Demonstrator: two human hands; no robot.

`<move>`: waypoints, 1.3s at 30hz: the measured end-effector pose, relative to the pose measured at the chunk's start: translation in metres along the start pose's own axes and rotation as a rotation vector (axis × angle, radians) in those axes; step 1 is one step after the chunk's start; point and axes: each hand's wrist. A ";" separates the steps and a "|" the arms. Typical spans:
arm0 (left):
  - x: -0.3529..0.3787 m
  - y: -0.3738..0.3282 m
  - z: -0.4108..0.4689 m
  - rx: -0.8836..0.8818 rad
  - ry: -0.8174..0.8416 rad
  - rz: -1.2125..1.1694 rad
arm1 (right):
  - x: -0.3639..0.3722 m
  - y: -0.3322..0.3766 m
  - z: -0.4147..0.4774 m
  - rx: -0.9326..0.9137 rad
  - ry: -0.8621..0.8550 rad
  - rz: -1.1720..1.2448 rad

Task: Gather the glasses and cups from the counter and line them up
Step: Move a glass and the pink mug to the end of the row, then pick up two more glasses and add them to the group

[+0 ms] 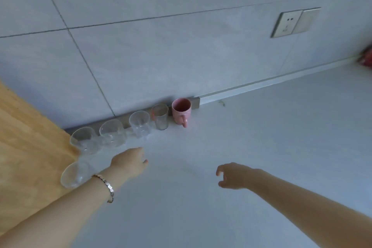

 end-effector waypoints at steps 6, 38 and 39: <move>0.044 -0.187 0.006 0.276 0.160 -0.069 | 0.024 -0.127 -0.051 0.194 -0.038 0.127; 0.279 -0.849 -0.025 0.680 0.337 0.063 | 0.203 -0.743 -0.251 1.108 -0.343 0.810; 0.280 -0.864 -0.013 0.682 0.344 0.051 | 0.202 -0.751 -0.248 1.090 -0.312 0.795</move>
Point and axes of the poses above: each hand's wrist, its own z-axis towards the middle knuckle, its own x-axis out of the palm, y = z × x, and after that the axes turned 11 degrees about -z, right-handed
